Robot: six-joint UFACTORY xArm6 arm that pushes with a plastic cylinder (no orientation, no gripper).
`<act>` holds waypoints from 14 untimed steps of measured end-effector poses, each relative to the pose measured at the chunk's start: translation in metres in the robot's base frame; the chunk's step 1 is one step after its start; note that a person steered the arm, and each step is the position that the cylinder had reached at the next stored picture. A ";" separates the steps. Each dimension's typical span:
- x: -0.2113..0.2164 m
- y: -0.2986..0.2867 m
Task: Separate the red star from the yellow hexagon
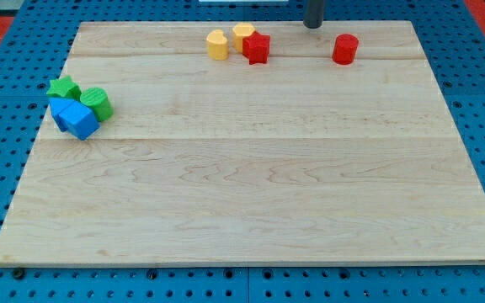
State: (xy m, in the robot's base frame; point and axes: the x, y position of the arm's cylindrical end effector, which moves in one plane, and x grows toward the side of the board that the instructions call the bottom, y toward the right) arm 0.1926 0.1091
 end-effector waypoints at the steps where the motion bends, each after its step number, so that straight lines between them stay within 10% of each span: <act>1: -0.001 -0.014; 9: 0.017 0.036; 11: 0.020 -0.037; 14: 0.120 -0.070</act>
State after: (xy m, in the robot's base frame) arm 0.3128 0.0395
